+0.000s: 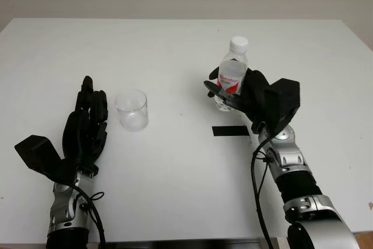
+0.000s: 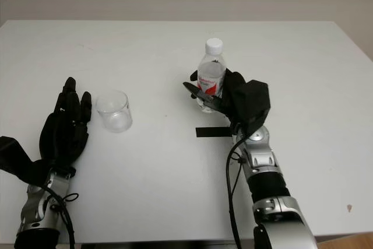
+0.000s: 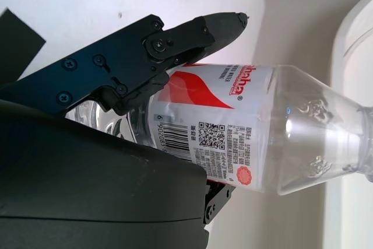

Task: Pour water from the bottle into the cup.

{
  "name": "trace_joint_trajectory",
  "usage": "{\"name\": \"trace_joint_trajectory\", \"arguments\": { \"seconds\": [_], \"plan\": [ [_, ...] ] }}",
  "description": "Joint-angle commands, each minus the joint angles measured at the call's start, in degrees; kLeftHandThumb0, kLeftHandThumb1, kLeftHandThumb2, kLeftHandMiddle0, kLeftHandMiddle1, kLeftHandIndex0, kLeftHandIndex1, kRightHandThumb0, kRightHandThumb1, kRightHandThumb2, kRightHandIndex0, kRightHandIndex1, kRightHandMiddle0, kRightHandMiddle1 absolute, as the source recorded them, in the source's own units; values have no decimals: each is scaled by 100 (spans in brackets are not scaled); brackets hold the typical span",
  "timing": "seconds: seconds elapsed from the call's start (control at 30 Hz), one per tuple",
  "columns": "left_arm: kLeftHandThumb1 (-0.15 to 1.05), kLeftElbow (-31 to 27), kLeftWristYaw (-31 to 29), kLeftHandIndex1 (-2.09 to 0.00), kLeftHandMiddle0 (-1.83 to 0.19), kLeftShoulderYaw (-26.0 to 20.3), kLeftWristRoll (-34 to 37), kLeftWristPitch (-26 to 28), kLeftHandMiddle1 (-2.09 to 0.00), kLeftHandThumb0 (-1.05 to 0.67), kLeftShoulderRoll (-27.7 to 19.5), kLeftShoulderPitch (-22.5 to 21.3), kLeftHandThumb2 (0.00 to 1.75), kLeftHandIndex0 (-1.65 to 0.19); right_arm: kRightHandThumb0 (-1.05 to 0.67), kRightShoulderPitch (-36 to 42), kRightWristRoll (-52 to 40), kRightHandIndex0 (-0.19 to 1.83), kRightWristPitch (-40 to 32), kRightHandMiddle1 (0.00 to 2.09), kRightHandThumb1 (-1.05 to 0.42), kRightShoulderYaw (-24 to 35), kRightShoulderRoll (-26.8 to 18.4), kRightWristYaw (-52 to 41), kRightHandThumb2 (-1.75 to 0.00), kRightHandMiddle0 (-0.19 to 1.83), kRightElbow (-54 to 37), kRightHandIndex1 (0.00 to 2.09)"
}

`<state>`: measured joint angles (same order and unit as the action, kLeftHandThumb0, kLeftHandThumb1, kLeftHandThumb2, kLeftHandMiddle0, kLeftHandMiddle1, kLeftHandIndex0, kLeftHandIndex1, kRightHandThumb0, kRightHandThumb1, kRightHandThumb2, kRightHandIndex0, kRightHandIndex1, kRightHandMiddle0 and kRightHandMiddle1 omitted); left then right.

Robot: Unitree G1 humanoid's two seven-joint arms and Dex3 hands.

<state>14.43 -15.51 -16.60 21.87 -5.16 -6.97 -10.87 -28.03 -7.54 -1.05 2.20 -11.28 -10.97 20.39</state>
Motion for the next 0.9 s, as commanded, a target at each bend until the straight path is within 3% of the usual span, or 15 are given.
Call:
{"name": "trace_joint_trajectory", "arguments": {
  "seconds": [0.0, 0.2, 0.43, 0.7, 0.87],
  "plan": [
    [105, 36, -47, -5, 17, 23, -35, 24, -5, -72, -13, 176, 47, 15, -37, 183, -131, 131, -275, 209, -105, 100, -81, -82, -31, 92, -565, 209],
    [105, -43, -58, -5, 17, 22, -59, 43, -5, -73, -38, 230, 48, 16, -37, 392, -347, 143, -920, 209, -105, 233, -83, -238, -33, 95, -1314, 209],
    [105, -152, -70, -5, 17, 0, -2, 131, -5, -73, -34, 274, 47, 16, -38, 390, -264, 153, -1051, 209, -105, 247, -57, -208, -35, 106, -1393, 209],
    [105, -216, -76, -5, 19, -17, -17, 140, -4, -73, -72, 325, 46, 18, -35, 167, 67, 150, -771, 209, -105, 266, 83, 209, -34, 107, -390, 209],
    [105, -256, -65, -5, 18, -21, -19, 151, -5, -74, -96, 356, 47, 17, -35, 238, 117, 149, -913, 209, -105, 245, 79, 248, -32, 107, -300, 209]
  ]
}}
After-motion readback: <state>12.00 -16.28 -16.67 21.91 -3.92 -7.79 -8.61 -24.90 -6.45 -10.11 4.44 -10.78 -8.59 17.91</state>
